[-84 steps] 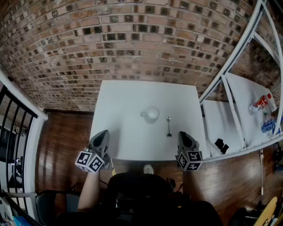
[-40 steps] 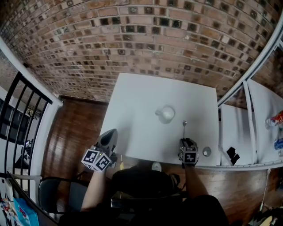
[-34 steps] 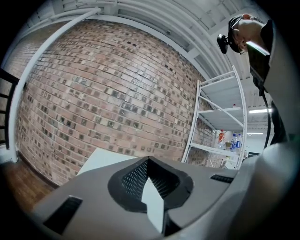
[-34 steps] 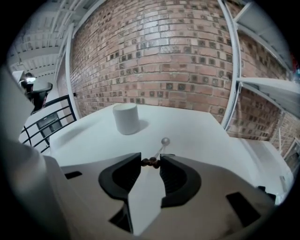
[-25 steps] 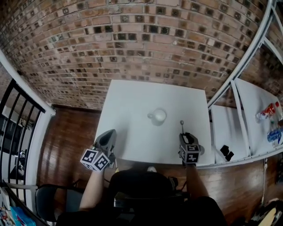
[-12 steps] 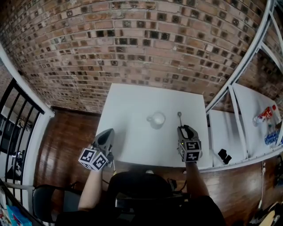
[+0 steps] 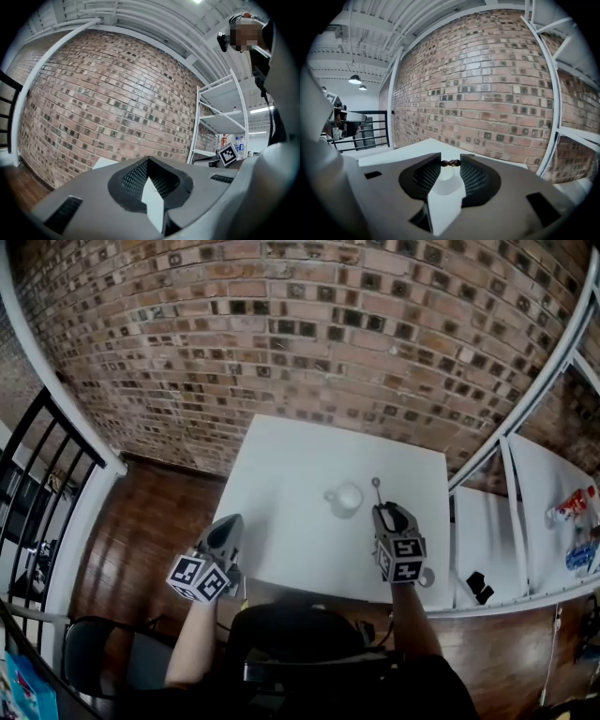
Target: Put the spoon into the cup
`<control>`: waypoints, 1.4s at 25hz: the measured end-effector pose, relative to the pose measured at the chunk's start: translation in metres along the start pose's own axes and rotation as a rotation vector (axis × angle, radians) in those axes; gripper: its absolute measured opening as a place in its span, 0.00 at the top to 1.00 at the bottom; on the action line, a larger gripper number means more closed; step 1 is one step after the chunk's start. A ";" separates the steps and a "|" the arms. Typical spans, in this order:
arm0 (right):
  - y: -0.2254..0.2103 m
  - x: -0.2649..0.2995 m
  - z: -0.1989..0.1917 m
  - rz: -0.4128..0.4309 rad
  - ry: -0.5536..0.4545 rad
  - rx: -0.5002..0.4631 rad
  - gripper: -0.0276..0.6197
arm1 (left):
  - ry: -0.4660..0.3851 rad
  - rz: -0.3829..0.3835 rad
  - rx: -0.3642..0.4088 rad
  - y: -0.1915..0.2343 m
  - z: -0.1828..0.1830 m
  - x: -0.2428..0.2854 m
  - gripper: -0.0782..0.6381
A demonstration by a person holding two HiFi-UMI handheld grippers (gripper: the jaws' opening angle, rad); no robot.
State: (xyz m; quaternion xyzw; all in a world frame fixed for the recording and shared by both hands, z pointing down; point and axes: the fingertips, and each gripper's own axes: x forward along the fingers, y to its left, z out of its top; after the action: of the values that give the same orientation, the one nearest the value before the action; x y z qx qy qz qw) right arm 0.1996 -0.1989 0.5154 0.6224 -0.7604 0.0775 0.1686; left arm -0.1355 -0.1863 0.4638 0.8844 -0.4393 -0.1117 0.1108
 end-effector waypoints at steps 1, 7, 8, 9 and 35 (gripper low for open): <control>0.004 0.002 0.002 0.012 -0.004 -0.001 0.75 | 0.000 0.007 0.000 0.001 0.000 -0.002 0.90; 0.027 0.013 -0.001 0.079 0.001 -0.011 0.75 | 0.002 0.039 0.003 0.004 -0.004 -0.009 0.90; 0.032 0.014 -0.003 0.090 0.006 -0.011 0.75 | 0.001 0.046 0.003 0.006 -0.004 -0.010 0.90; 0.036 0.016 -0.006 0.101 0.012 -0.013 0.75 | 0.002 0.051 0.003 0.007 -0.004 -0.011 0.90; 0.046 0.069 -0.072 0.192 0.193 0.090 0.75 | 0.013 0.108 -0.006 0.030 -0.003 -0.010 0.90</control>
State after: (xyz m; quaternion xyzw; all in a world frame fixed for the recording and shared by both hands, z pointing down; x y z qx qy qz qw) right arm 0.1548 -0.2295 0.6108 0.5434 -0.7924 0.1866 0.2047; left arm -0.1633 -0.1956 0.4765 0.8599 -0.4852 -0.1012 0.1218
